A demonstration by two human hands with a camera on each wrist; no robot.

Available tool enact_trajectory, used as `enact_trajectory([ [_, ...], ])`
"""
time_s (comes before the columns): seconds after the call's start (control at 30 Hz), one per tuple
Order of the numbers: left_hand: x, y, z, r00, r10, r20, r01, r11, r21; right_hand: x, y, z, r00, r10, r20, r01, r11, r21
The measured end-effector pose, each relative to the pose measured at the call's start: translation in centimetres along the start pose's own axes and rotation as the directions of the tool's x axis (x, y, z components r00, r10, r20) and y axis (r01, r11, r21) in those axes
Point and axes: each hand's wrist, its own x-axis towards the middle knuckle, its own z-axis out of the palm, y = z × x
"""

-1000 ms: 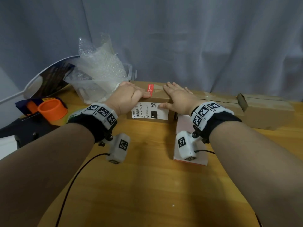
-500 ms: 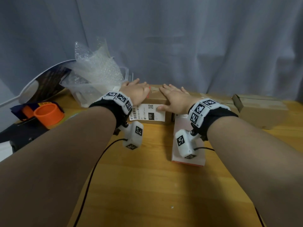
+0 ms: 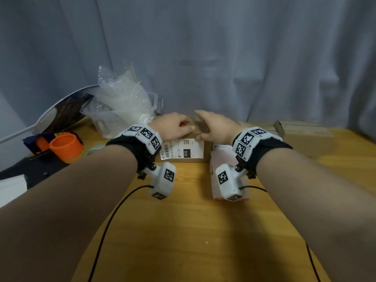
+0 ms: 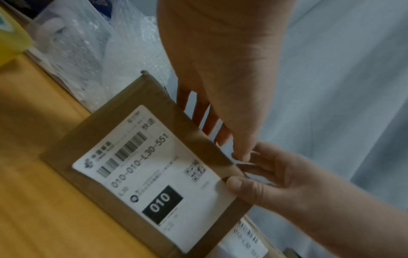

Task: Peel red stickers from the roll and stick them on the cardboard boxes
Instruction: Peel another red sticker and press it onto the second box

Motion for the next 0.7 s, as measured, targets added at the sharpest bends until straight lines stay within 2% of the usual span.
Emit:
enact_trajectory([
  [0.1, -0.5, -0.3, 1.1, 1.0, 0.008, 0.01, -0.009, 0.992, 0.127, -0.4, 0.1, 0.4, 1.0, -0.006, -0.015, 0.005, 1.0, -0.031],
  [0.23, -0.4, -0.9, 1.4, 0.996, -0.074, -0.051, 0.084, 0.968, 0.237, -1.4, 0.8, 0.2, 0.999, 0.021, -0.025, -0.022, 0.999, -0.04],
  [0.47, 0.4, -0.1, 1.4, 0.98, -0.124, -0.157, 0.149, 0.976, 0.159, -4.9, 2.8, -0.3, 0.998, 0.065, -0.027, -0.066, 0.997, -0.047],
  [0.57, -0.3, 1.0, 1.7, 0.976, -0.072, -0.207, 0.1, 0.987, 0.125, -6.6, 4.0, -0.1, 0.993, 0.118, 0.009, -0.118, 0.992, -0.034],
  [0.7, -2.1, 3.3, 2.6, 0.962, 0.077, -0.263, -0.053, 0.994, 0.1, -9.1, 5.0, 0.4, 0.969, 0.246, 0.011, -0.246, 0.967, 0.061],
])
